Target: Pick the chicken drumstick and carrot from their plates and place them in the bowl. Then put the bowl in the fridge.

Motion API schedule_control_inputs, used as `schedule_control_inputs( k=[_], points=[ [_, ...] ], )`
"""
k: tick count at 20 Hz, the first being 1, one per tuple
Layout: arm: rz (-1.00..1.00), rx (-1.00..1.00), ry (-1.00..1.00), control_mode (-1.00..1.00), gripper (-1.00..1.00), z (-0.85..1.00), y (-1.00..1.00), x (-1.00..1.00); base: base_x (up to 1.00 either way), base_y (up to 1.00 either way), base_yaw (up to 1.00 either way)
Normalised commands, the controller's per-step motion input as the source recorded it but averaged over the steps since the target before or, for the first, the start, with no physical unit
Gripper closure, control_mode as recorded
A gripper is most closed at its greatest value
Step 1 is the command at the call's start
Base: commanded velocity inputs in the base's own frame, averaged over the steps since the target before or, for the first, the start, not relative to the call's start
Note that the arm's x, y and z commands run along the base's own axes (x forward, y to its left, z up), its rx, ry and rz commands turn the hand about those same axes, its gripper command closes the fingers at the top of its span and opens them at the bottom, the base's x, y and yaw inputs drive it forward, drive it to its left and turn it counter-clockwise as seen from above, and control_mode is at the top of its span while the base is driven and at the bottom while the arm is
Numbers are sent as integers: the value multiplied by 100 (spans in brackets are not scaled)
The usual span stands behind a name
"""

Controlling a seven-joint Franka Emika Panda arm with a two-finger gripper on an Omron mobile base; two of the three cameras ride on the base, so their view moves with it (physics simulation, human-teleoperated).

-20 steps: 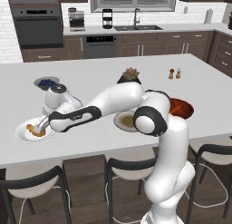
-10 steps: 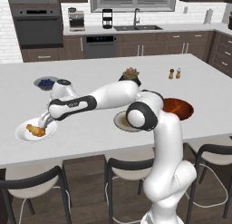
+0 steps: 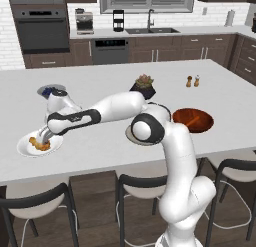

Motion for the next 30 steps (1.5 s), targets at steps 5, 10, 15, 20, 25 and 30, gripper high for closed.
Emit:
schedule_control_inputs(
  k=[5,10,15,20,25,30],
  points=[
    [3,0,0,-100,-100,-22,0,16,0,0,0],
    [1,0,0,-100,-100,-14,0,34,0,0,0],
    [0,-2,0,-100,-100,-24,13,28,0,0,0],
    [0,0,0,-100,-100,-27,16,15,0,0,0],
    [0,0,0,-100,-100,-10,12,9,0,0,0],
    [1,0,2,-100,-100,-20,23,0,0,0,0]
  ],
)
